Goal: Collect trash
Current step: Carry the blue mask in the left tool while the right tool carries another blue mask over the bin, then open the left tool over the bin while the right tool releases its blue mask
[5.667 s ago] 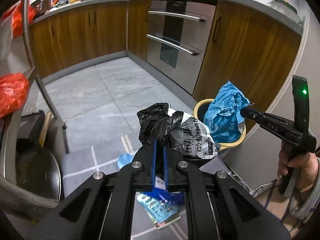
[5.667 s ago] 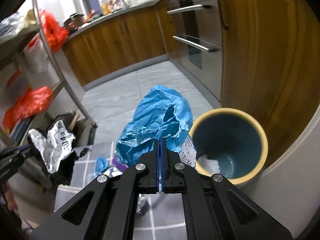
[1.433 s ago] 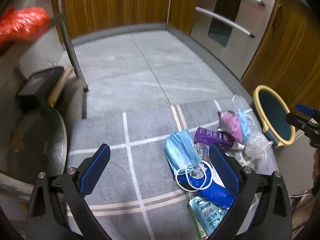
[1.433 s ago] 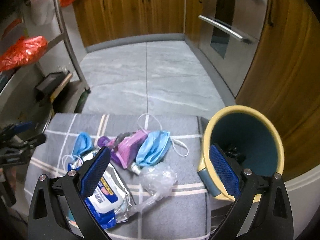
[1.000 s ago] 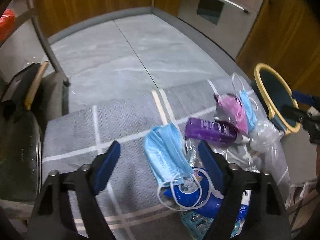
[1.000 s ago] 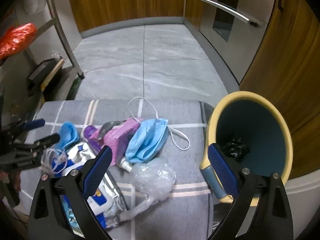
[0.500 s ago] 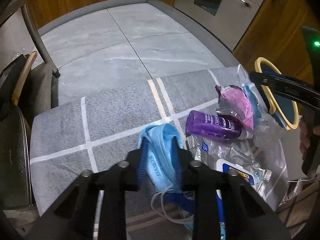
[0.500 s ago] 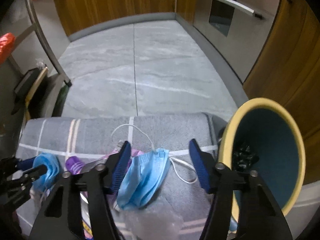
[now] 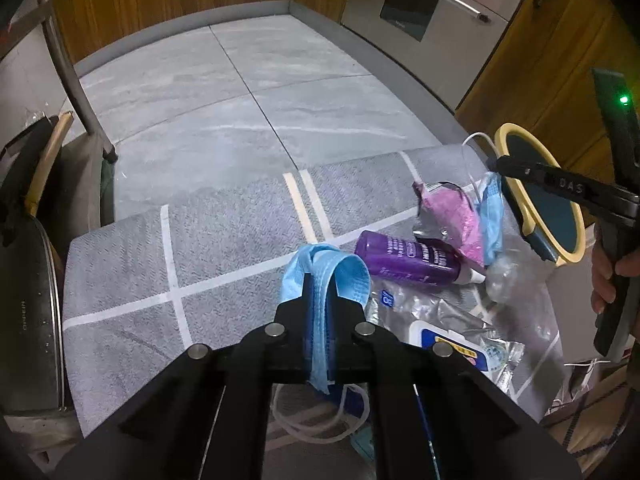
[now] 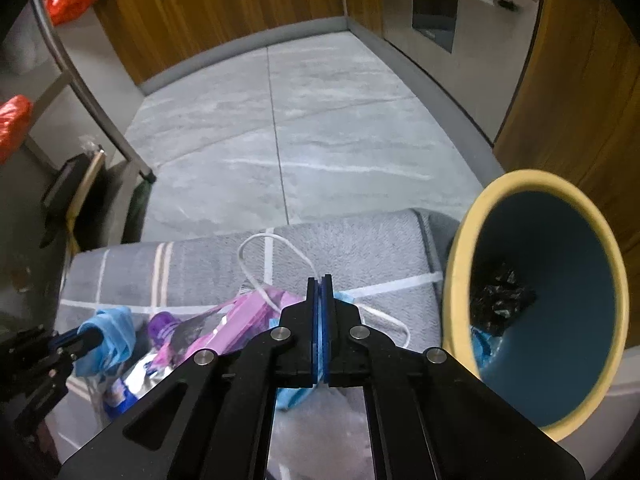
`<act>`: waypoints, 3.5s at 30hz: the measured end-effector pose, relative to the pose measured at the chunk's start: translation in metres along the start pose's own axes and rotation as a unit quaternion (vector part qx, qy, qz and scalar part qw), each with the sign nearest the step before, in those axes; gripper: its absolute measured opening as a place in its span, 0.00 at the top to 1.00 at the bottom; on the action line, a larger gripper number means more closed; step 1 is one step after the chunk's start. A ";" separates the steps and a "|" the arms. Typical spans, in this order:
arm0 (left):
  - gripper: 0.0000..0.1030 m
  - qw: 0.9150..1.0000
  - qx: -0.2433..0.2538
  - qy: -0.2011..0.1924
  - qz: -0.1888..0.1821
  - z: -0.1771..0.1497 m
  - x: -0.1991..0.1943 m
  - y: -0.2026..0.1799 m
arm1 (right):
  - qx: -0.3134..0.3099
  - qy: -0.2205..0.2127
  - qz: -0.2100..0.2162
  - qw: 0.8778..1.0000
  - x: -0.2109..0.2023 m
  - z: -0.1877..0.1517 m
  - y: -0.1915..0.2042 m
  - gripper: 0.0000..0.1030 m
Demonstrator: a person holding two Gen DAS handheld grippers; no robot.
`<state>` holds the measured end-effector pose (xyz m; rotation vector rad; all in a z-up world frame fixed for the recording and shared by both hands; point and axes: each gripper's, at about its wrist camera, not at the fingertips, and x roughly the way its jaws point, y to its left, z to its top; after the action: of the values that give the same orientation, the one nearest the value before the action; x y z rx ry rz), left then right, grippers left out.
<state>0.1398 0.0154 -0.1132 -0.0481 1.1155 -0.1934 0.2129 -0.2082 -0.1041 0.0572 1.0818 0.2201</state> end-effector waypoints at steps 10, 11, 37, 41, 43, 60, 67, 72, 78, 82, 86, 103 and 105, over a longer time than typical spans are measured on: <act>0.95 0.999 -0.011 -0.038 0.009 -0.009 -0.043 -0.003 | -0.006 -0.058 0.029 0.998 -0.068 -0.005 0.004 0.98; 0.95 0.999 -0.011 -0.044 0.011 -0.010 -0.049 -0.005 | -0.009 -0.063 0.028 0.998 -0.073 -0.005 0.004 0.98; 0.95 0.994 0.006 -0.103 -0.027 -0.018 -0.102 -0.078 | 0.015 -0.135 0.031 0.990 -0.159 -0.031 -0.017 0.98; 0.95 0.994 0.027 -0.103 -0.039 -0.007 -0.095 -0.109 | 0.045 -0.145 0.026 0.988 -0.164 -0.024 -0.038 0.98; 0.95 0.993 0.043 -0.103 -0.048 0.001 -0.092 -0.129 | 0.057 -0.148 0.013 0.987 -0.165 -0.020 -0.050 0.98; 0.95 0.978 0.149 -0.099 -0.103 0.060 -0.039 -0.237 | 0.140 -0.154 -0.043 0.977 -0.158 -0.004 -0.139 0.98; 0.95 0.974 0.171 -0.093 -0.113 0.076 -0.015 -0.254 | 0.162 -0.144 -0.062 0.974 -0.139 0.002 -0.161 0.98; 0.95 0.975 0.172 -0.078 -0.118 0.074 0.006 -0.257 | 0.173 -0.130 -0.066 0.974 -0.124 0.006 -0.172 0.98; 0.95 0.974 0.182 -0.062 -0.119 0.071 0.028 -0.264 | 0.190 -0.111 -0.078 0.972 -0.106 0.009 -0.181 0.98; 0.95 0.973 0.188 -0.058 -0.120 0.075 0.037 -0.267 | 0.198 -0.109 -0.088 0.970 -0.101 0.010 -0.185 0.98; 0.95 0.971 0.199 -0.058 -0.122 0.084 0.042 -0.273 | 0.210 -0.108 -0.093 0.967 -0.098 0.010 -0.188 0.98; 0.55 0.975 0.180 -0.071 -0.112 0.087 0.039 -0.257 | 0.227 -0.102 -0.101 0.963 -0.094 0.004 -0.197 0.93; 0.54 0.976 0.173 -0.068 -0.112 0.086 0.039 -0.254 | 0.229 -0.103 -0.099 0.963 -0.095 0.004 -0.198 0.80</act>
<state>0.2009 -0.2460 -0.0758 0.1234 0.9257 -0.5761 0.2036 -0.4206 -0.0504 0.3763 0.9058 -0.2171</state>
